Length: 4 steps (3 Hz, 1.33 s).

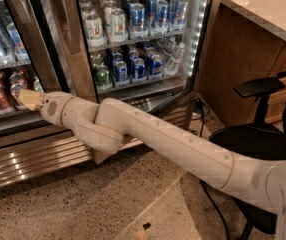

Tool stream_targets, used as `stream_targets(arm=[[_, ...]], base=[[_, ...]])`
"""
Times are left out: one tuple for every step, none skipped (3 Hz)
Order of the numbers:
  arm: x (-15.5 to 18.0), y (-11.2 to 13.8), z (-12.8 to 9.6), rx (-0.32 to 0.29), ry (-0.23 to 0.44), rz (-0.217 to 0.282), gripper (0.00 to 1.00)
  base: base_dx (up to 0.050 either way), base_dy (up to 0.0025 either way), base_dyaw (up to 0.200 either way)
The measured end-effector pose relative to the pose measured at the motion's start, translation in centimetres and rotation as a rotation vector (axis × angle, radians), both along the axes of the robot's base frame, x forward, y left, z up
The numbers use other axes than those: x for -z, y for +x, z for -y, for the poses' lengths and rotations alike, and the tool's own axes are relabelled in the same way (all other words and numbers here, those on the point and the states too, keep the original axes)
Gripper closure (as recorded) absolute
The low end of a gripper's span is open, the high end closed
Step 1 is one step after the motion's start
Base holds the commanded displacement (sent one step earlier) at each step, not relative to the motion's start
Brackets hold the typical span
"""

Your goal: Open right fridge door

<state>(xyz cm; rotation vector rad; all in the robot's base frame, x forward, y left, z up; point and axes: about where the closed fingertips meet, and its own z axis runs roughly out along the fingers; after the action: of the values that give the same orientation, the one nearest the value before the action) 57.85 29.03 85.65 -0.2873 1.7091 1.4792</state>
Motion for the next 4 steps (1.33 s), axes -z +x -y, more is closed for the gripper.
stream_targets(arm=[[0.2,-0.2,-2.7,0.016,0.058,-0.062,1.00],[-0.3,-1.3,-5.7,0.022,0.126,-0.185,1.00],[-0.4,-1.1,-5.8,0.037,0.141,-0.213,1.00],[-0.4,-1.1,-5.8,0.037,0.141,-0.213,1.00]], base=[[0.000,0.00000,0.000],[0.000,0.00000,0.000],[0.000,0.00000,0.000],[0.000,0.00000,0.000]])
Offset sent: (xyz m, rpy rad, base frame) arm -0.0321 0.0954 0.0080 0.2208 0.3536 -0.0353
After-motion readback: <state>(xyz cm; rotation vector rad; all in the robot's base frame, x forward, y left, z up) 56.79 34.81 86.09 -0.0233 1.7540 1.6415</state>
